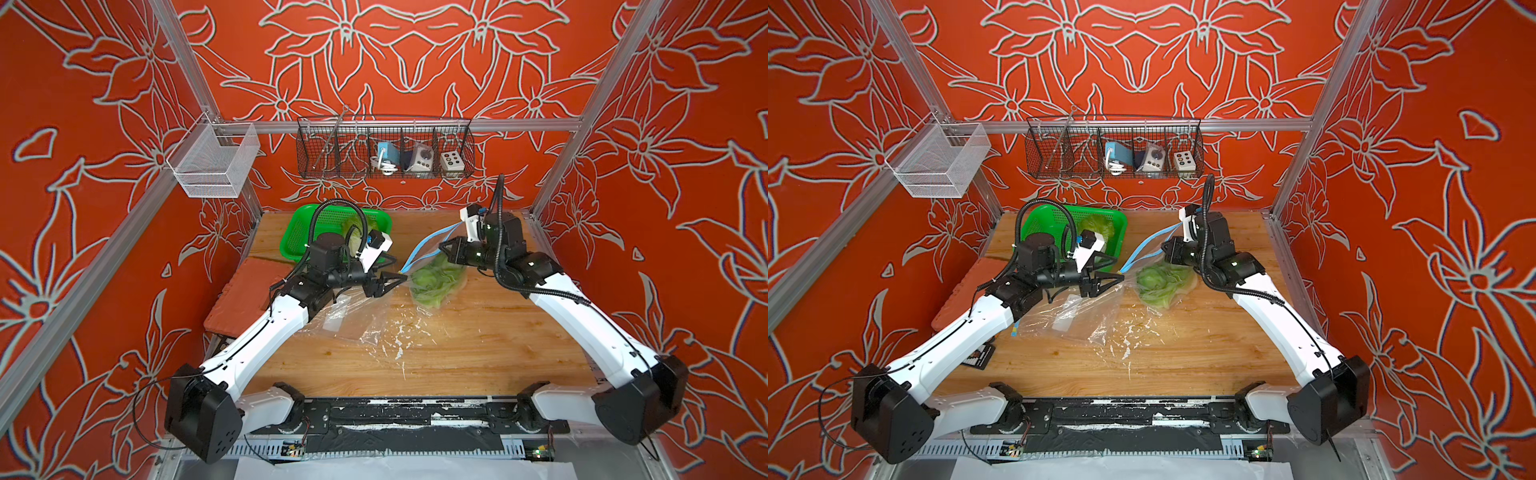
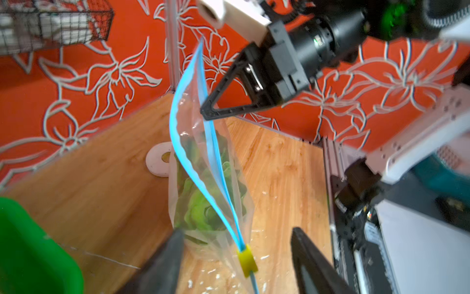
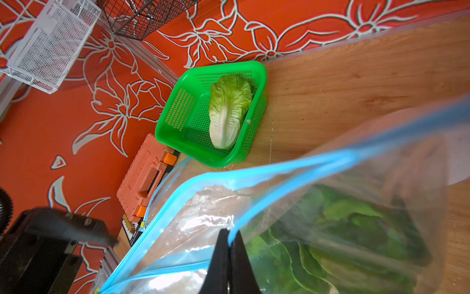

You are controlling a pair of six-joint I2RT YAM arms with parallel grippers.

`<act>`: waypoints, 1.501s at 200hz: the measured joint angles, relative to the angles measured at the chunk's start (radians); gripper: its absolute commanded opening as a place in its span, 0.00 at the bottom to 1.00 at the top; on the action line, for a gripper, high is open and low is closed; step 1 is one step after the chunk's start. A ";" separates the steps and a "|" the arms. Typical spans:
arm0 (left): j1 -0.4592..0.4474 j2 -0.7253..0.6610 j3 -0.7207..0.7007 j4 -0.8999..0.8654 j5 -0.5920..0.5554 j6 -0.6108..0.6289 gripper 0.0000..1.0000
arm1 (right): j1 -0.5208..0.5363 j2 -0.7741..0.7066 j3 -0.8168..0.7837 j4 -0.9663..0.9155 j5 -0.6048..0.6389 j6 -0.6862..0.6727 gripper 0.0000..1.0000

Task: Open the zip-top bag and take out the chinese cabbages
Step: Open the zipper of the food storage bag at the center of the board.

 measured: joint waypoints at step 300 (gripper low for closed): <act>-0.180 0.459 0.452 -0.029 -0.108 -0.478 0.00 | -0.020 -0.033 0.429 -0.651 0.324 -0.406 0.00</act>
